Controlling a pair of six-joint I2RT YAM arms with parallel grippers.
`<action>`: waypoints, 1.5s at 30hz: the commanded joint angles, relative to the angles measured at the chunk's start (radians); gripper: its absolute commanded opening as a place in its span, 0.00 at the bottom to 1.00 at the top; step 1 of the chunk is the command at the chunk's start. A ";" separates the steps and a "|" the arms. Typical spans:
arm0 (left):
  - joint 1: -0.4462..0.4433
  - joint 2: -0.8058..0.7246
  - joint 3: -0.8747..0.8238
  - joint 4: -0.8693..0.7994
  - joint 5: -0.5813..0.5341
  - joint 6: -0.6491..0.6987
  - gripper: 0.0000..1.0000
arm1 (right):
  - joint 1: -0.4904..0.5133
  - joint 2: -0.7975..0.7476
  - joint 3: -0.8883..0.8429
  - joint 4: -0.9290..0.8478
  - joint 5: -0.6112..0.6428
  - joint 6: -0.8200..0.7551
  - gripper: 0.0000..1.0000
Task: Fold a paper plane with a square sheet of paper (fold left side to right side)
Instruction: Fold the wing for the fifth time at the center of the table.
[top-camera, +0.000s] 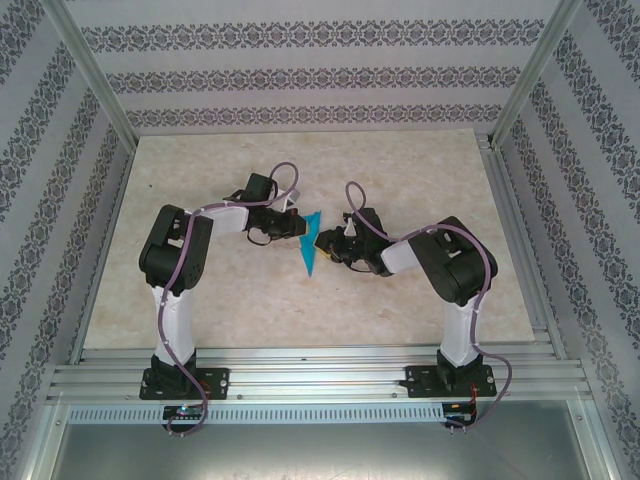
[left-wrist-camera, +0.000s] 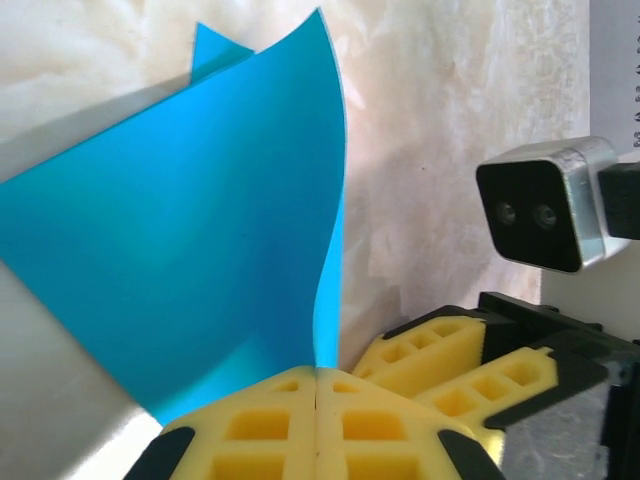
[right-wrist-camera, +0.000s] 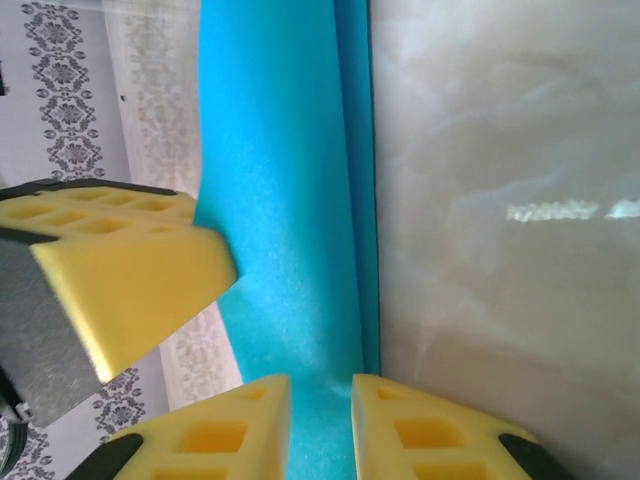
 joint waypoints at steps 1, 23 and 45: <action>0.033 0.039 -0.014 0.025 0.054 0.044 0.00 | 0.016 -0.055 0.005 -0.074 0.033 -0.068 0.26; 0.058 0.079 -0.041 0.097 0.097 0.022 0.00 | 0.090 -0.171 0.118 -0.373 0.135 -0.263 0.23; 0.048 0.108 -0.033 0.088 0.054 0.018 0.00 | 0.170 -0.077 0.142 -0.341 0.090 -0.219 0.17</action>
